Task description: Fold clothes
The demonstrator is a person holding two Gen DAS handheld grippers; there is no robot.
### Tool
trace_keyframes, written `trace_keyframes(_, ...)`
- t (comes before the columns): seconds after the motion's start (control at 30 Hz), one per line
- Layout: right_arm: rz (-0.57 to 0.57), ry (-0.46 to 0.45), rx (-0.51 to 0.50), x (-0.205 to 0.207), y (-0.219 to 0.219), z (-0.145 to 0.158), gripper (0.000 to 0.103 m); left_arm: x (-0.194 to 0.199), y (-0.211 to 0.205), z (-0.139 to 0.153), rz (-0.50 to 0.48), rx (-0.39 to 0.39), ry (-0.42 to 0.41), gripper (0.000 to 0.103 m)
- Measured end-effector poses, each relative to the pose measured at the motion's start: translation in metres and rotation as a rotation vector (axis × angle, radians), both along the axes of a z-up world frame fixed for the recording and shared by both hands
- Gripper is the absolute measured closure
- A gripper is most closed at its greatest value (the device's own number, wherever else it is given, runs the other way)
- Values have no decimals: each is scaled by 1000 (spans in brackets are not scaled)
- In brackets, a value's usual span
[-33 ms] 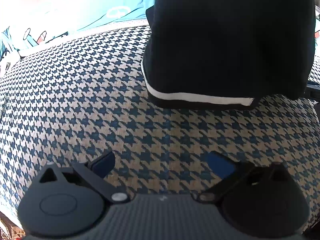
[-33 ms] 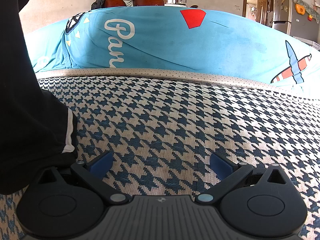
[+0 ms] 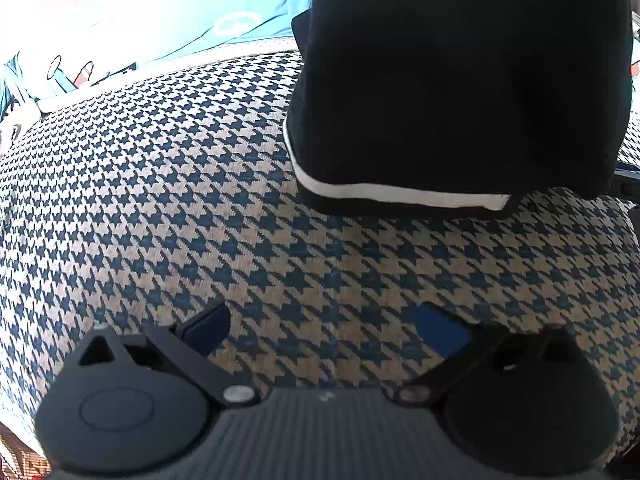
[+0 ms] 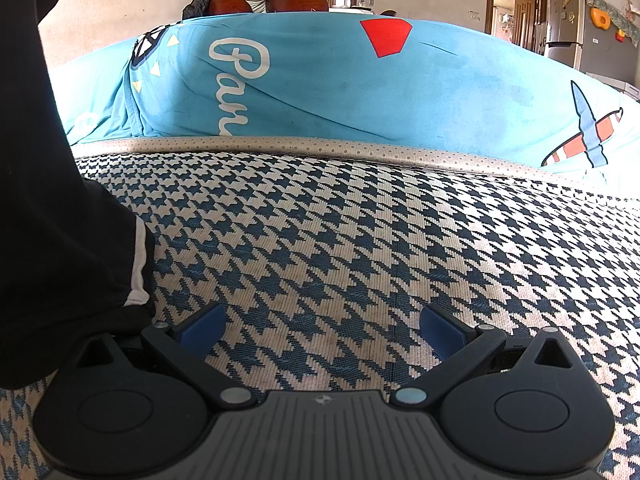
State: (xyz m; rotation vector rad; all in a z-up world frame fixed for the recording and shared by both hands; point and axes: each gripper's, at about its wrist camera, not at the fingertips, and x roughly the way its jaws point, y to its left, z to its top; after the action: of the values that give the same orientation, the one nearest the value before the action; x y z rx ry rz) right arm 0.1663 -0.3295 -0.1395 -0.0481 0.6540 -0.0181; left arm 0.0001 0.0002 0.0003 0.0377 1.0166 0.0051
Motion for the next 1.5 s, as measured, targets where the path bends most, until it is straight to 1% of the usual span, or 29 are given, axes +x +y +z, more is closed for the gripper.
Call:
trace_keyframes(0.2,0,0,1,0,0,0,0,-1,-1,-2,-8,-6,5,0)
trace_keyframes(0.37,0,0,2,0,1,0,0,-16,-5,-25,-10,-5,6,0)
trace_keyframes(0.5,0,0,2,0,1,0,0,-22,5,-41,-7,-17,11,0)
trace_keyframes(0.6,0,0,1,0,1,0,0,-17,21,-46,-14,-26,15,0)
trace_keyframes(0.7,0,0,1,0,1,0,0,-20,22,-51,-30,-27,10,0)
trace_keyframes(0.93,0,0,0,0,1,0,0,-14,11,-61,-49,-31,16,0)
trace_keyframes(1.03,0,0,0,-1,1,0,0,-10,5,-74,-60,-35,26,0)
trace_keyframes(1.13,0,0,0,-2,0,0,0,-5,-13,-87,-71,-28,30,0)
trace_keyframes(1.33,0,0,0,-2,0,1,0,-17,-48,-103,-72,-19,31,0)
trace_keyframes(1.43,0,0,0,-3,0,1,0,-16,-44,-109,-67,-26,33,0)
trace_keyframes(1.5,0,0,0,-3,0,1,0,-10,-29,-110,-64,-35,35,0)
